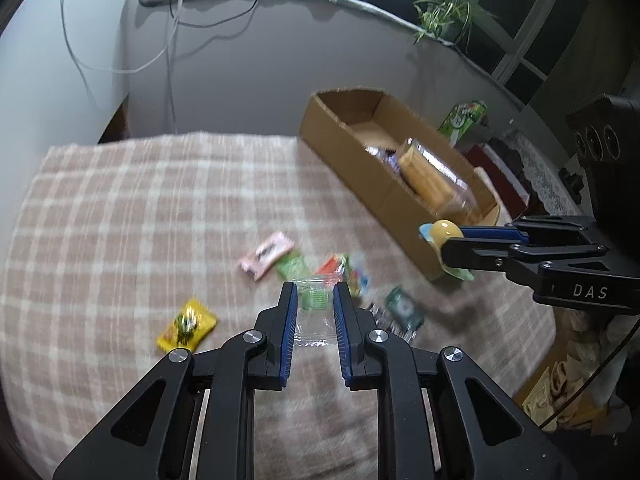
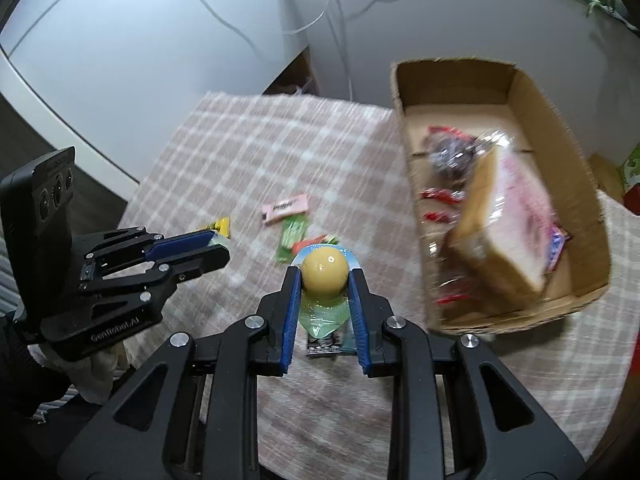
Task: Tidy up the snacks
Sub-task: 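Carry both candies over the cardboard box and open both tools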
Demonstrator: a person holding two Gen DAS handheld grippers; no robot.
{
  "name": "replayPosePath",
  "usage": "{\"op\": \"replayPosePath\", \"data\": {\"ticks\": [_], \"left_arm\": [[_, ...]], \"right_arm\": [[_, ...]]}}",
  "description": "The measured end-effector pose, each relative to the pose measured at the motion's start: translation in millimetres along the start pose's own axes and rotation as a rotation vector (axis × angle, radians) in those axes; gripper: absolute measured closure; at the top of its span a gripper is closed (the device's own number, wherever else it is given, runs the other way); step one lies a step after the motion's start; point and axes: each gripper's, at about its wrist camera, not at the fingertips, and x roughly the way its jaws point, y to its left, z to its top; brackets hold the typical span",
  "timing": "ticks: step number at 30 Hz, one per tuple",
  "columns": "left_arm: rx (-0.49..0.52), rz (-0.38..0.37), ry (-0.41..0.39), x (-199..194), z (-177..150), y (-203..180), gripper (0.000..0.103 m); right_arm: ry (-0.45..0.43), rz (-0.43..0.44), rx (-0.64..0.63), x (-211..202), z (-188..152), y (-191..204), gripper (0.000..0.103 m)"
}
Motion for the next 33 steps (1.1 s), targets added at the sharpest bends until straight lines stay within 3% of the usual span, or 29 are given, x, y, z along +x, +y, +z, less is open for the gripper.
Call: {"op": "replayPosePath", "data": {"ticks": [18, 33], "left_arm": [[0.073, -0.033, -0.062, 32.7, 75.7, -27.5, 0.086], [0.149, -0.051, -0.034, 74.4, 117.2, -64.5, 0.086]], "right_arm": [[-0.108, -0.116, 0.126, -51.0, 22.8, -81.9, 0.078], [-0.082, -0.190, 0.194, -38.0, 28.7, -134.9, 0.078]]}}
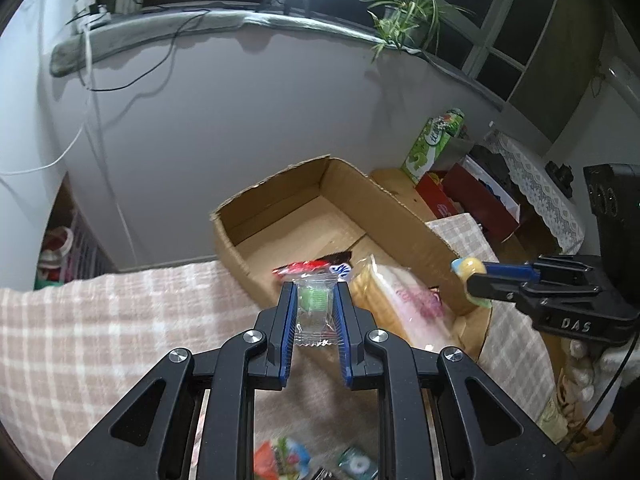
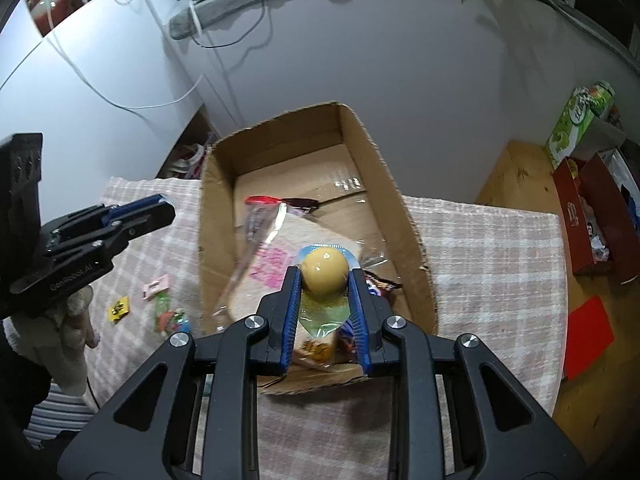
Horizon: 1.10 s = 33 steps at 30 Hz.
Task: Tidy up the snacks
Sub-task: 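Carry both candies over the cardboard box and open both tools, then grasp the yellow candy packet with the left tool while the right tool grasps the black candy packet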
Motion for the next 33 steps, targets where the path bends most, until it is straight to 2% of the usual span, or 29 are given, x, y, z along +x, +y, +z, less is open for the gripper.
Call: {"op": "replayPosePath", "data": {"ticks": [7, 16, 19, 20, 22, 24, 33], "left_arm": [[0.016, -0.004, 0.034, 17.3, 8.1, -9.1, 0.086], [0.028, -0.011, 0.036, 20.1, 14.0, -16.7, 0.086], [0.024, -0.005, 0.040, 21.2, 15.4, -17.3, 0.076], [0.023, -0.005, 0.037, 21.0, 15.7, -17.4, 0.074], [0.020, -0.009, 0.036, 20.5, 16.0, -17.3, 0.074], [0.019, -0.007, 0.034, 19.9, 15.9, -16.9, 0.073], [0.034, 0.006, 0.008, 8.9, 14.0, -19.2, 0.073]], "right_arm": [[0.030, -0.018, 0.022, 15.4, 0.5, -14.5, 0.078], [0.039, -0.022, 0.037, 19.8, 0.0, -21.5, 0.078], [0.039, -0.025, 0.035, 19.5, 0.2, -21.0, 0.076], [0.037, -0.027, 0.033, 19.3, 0.5, -20.8, 0.075], [0.031, -0.034, 0.029, 18.0, 1.1, -18.9, 0.058], [0.022, -0.039, 0.023, 16.3, 1.7, -17.2, 0.050], [0.013, -0.022, 0.013, 8.5, 1.1, -6.8, 0.050]]}}
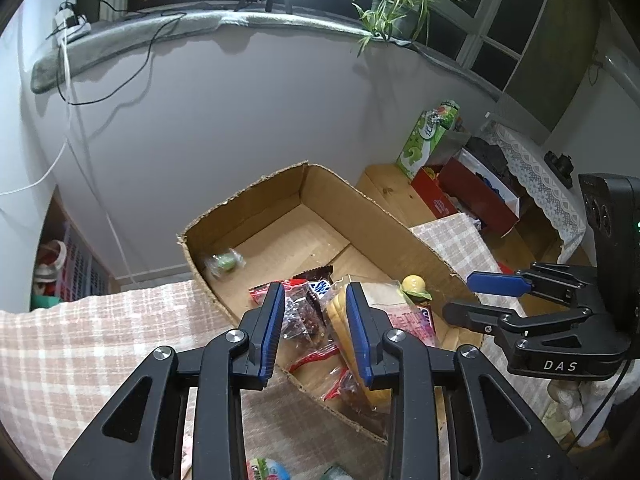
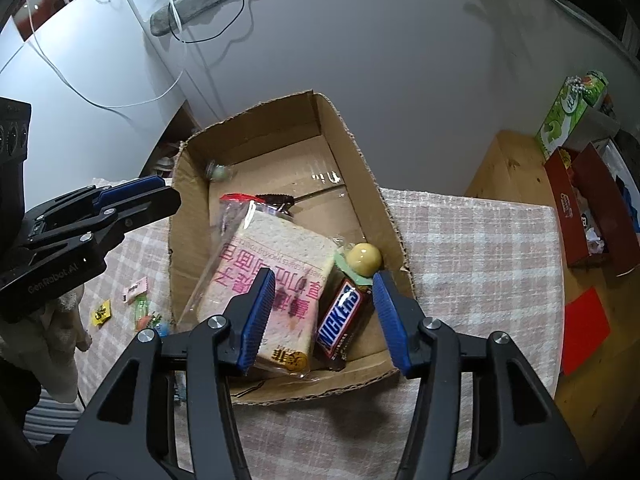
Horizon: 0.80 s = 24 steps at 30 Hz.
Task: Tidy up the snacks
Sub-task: 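Grasp the yellow candy packet with the left tool while the right tool grasps the black candy packet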
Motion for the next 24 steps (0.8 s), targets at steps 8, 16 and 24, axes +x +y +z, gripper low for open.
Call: {"op": "replayPosePath", "data": {"ticks": [8, 16, 24], "left_arm": [[0.025, 0.028, -0.024, -21.8, -6.2, -0.2, 0.073], [-0.008, 0.025, -0.026, -42.9, -21.6, 13.5, 0.073], [-0.094, 0.079, -0.011, -73.6, -56.7, 59.0, 0.073]], "right_arm": [[-0.023, 0.028, -0.022, -15.6, -4.8, 18.9, 0.050], [-0.043, 0.064, -0.053, -31.3, -13.1, 41.6, 0.050], [-0.015, 0.133, -0.102, -36.1, -39.4, 73.6, 0.050]]}}
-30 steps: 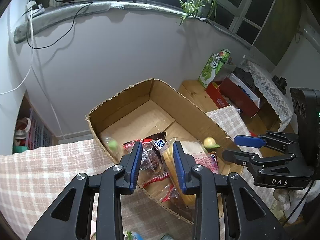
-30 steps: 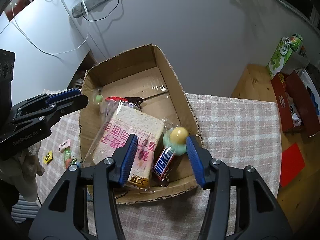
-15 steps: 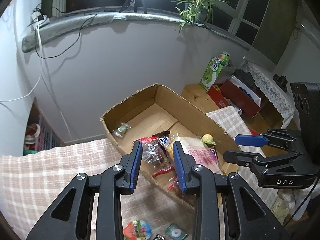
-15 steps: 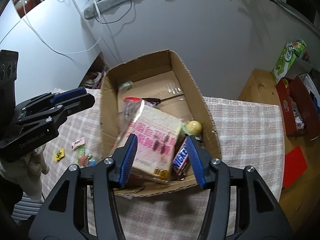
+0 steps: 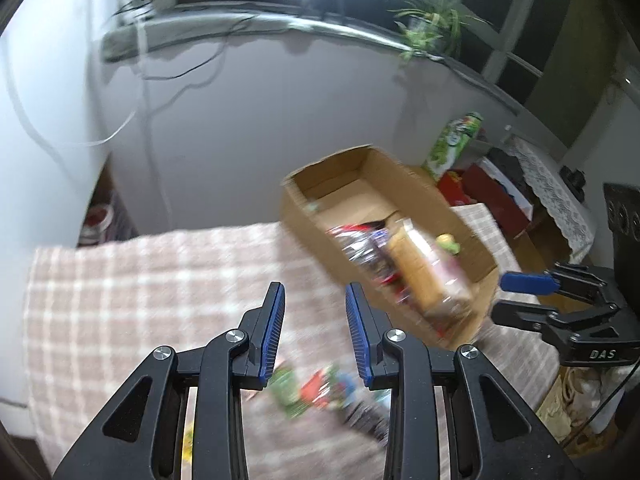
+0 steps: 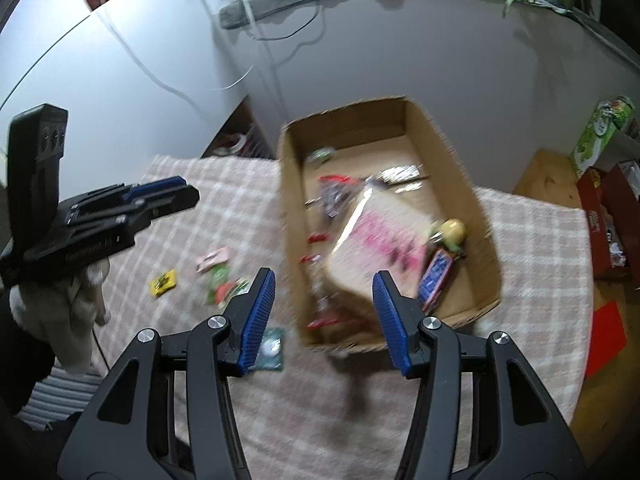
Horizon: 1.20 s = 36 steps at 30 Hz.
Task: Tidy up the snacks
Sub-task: 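Grasp the yellow candy packet with the left tool while the right tool grasps the black candy packet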
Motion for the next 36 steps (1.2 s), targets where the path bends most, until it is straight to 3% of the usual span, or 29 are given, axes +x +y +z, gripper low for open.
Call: {"op": "replayPosePath", "data": {"ticks": [14, 21, 25, 27, 36], "left_arm": [[-0.206, 0.091, 0.086, -18.6, -79.5, 86.1, 0.073], [-0.176, 0.078, 0.181, 0.2, -99.9, 86.8, 0.073], [-0.130, 0.083, 0.201, 4.7, -101.4, 82.8, 0.073], [-0.109, 0.086, 0.214, 7.8, -102.9, 81.0, 0.064], [-0.064, 0.108, 0.242, 21.8, -106.9, 78.4, 0.063]], "right_arm": [[0.142, 0.096, -0.097, 42.6, -42.9, 59.2, 0.050], [0.209, 0.111, -0.136, 74.9, -54.6, 76.7, 0.050], [0.240, 0.108, -0.145, 90.7, -57.3, 79.7, 0.054], [0.254, 0.104, -0.151, 95.1, -58.6, 80.6, 0.055], [0.297, 0.097, -0.167, 111.7, -61.8, 82.3, 0.059]]}}
